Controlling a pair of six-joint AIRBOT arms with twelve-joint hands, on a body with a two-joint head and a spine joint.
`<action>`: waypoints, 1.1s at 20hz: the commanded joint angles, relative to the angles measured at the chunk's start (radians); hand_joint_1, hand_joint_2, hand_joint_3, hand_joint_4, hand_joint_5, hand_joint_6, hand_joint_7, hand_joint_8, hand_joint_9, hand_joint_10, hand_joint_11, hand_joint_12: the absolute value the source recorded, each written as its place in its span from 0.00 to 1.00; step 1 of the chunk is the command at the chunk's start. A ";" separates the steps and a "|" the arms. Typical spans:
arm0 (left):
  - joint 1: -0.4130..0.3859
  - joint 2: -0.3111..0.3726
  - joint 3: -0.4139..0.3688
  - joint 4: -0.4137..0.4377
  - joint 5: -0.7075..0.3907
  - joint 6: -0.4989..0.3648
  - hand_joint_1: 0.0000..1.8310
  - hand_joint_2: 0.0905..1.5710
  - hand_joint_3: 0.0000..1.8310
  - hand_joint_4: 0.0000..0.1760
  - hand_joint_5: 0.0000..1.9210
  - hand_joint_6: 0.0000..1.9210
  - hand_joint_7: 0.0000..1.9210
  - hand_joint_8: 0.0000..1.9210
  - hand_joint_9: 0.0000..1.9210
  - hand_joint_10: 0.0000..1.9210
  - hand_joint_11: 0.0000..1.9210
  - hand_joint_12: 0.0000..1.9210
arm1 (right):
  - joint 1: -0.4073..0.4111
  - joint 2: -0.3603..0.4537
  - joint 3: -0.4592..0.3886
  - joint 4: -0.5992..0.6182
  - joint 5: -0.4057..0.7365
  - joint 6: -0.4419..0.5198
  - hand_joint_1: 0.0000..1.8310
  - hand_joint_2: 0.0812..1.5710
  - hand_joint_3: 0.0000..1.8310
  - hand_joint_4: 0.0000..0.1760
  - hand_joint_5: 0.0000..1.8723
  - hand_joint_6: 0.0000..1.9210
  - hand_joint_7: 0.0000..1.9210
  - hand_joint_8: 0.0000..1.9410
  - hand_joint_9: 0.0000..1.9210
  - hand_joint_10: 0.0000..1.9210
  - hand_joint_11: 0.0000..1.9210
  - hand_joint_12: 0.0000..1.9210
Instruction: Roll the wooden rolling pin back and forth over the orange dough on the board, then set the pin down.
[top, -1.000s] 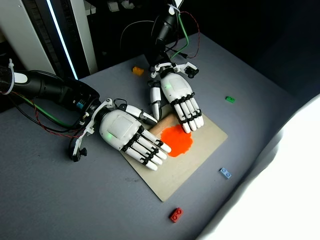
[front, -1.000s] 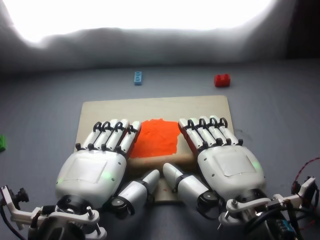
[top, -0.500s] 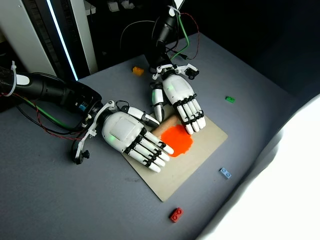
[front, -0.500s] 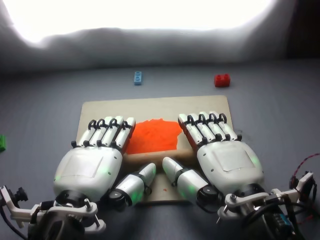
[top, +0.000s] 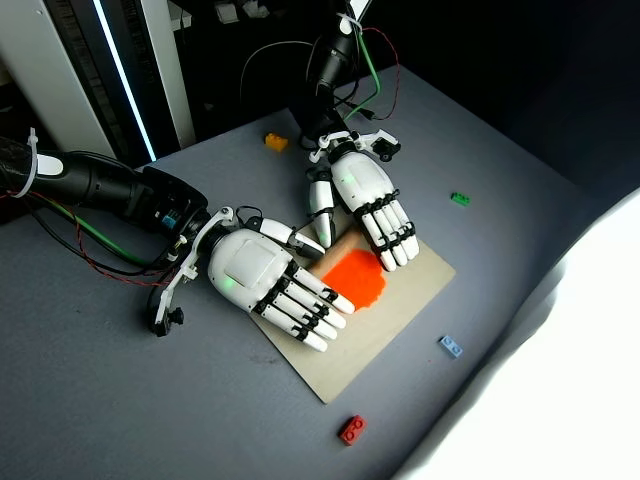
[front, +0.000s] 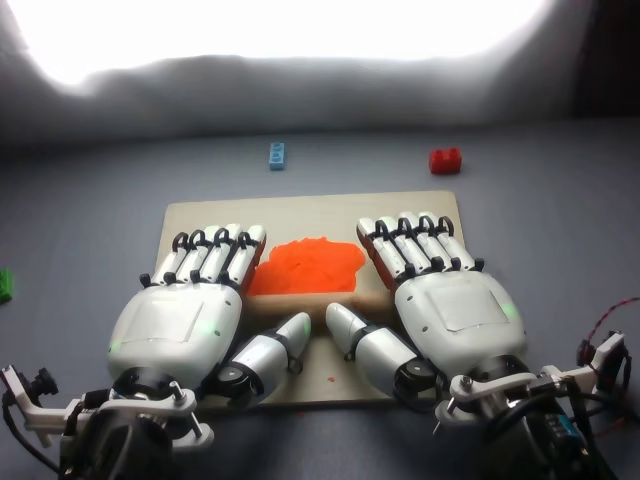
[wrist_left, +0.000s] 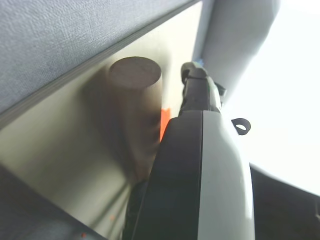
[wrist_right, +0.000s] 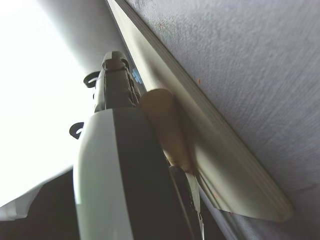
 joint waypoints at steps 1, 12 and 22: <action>-0.010 -0.001 0.005 0.057 -0.087 -0.004 0.00 0.88 0.00 0.00 0.00 0.00 0.00 0.00 0.00 0.00 0.00 0.10 | 0.004 0.001 0.008 -0.042 0.058 -0.009 0.00 0.86 0.01 0.00 0.02 0.01 0.03 0.00 0.01 0.00 0.00 0.00; -0.023 -0.019 0.035 0.038 -0.070 -0.016 0.00 0.88 0.00 0.00 0.00 0.00 0.00 0.00 0.00 0.00 0.00 0.11 | 0.008 0.000 0.027 -0.096 -0.007 -0.010 0.00 0.86 0.01 0.00 0.03 0.01 0.03 0.00 0.01 0.00 0.00 0.00; -0.027 -0.022 0.057 0.011 -0.060 -0.023 0.00 0.88 0.00 0.00 0.00 0.00 0.00 0.00 0.00 0.00 0.00 0.10 | 0.023 -0.056 0.049 -0.096 0.040 -0.068 0.00 0.86 0.01 0.00 0.03 0.01 0.04 0.00 0.01 0.00 0.00 0.00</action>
